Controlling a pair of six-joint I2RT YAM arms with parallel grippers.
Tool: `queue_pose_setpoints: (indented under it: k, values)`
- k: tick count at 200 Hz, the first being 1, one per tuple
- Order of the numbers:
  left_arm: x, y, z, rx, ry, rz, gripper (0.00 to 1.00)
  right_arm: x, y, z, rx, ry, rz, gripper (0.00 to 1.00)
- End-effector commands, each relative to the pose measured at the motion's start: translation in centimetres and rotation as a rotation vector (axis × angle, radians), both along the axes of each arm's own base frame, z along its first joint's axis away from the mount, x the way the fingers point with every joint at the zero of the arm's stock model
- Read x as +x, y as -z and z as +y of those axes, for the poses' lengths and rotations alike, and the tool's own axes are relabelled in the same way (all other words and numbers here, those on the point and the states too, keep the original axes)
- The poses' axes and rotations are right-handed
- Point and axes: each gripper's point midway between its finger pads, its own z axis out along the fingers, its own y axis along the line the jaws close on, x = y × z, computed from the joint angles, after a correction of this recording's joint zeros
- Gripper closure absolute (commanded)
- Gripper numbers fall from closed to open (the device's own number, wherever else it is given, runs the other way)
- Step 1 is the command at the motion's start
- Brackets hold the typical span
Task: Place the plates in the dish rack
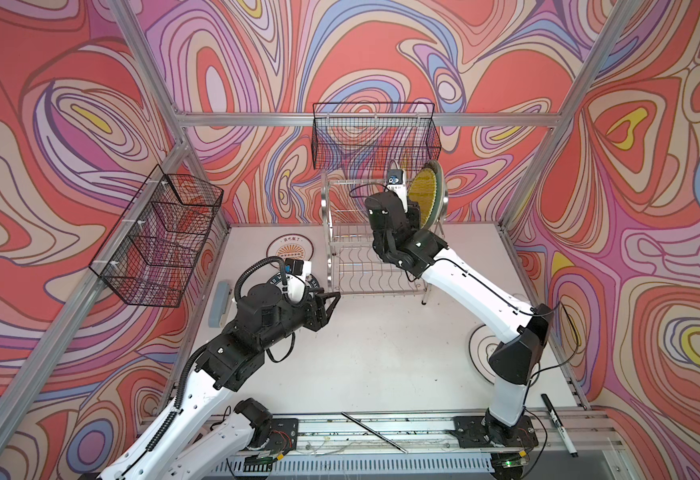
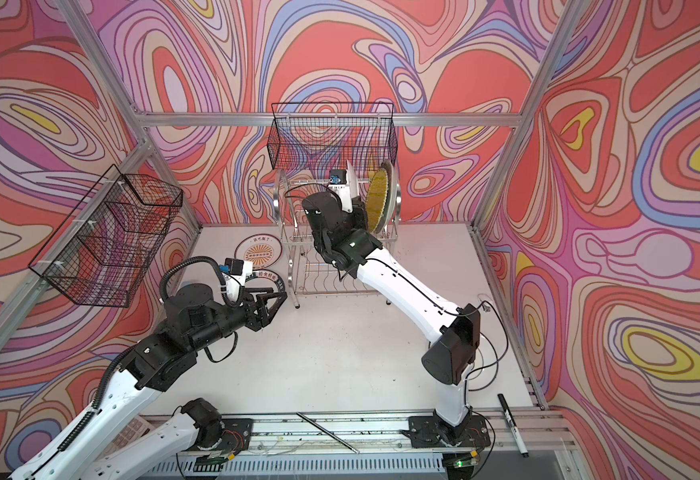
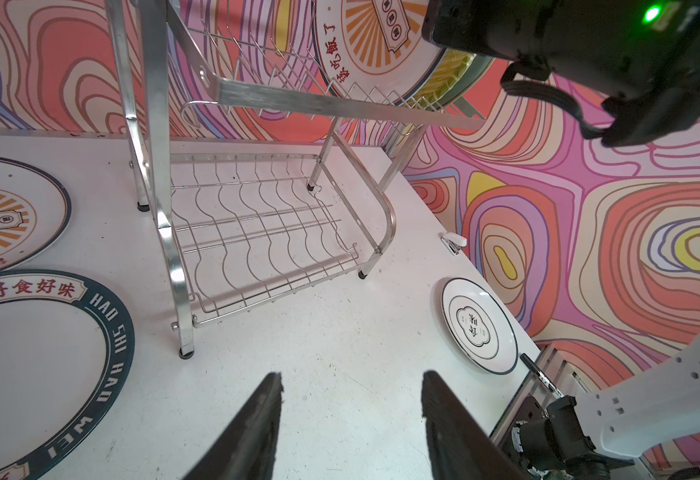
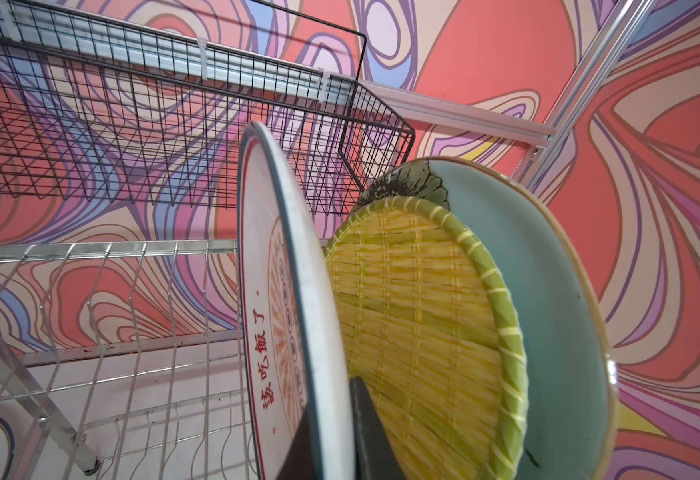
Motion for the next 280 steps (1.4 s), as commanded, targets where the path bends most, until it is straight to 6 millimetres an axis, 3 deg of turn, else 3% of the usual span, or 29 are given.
queue_pose_setpoints:
  k: [1, 85, 216, 280]
  values:
    - [0.0, -0.2, 0.1, 0.009, -0.001, -0.017, 0.43, 0.6, -0.1, 0.3, 0.002, -0.016, -0.001, 0.82]
    - [0.3, -0.1, -0.2, 0.006, 0.001, -0.011, 0.43, 0.8, -0.5, 0.4, -0.02, -0.025, -0.009, 0.64]
    - [0.7, 0.1, -0.5, 0.005, 0.001, -0.001, 0.42, 0.1, -4.1, 0.3, -0.006, -0.092, -0.081, 0.4]
    - [0.9, 0.0, -0.5, 0.006, -0.004, -0.003, 0.4, -0.6, -5.8, 0.7, 0.031, -0.167, -0.116, 0.33]
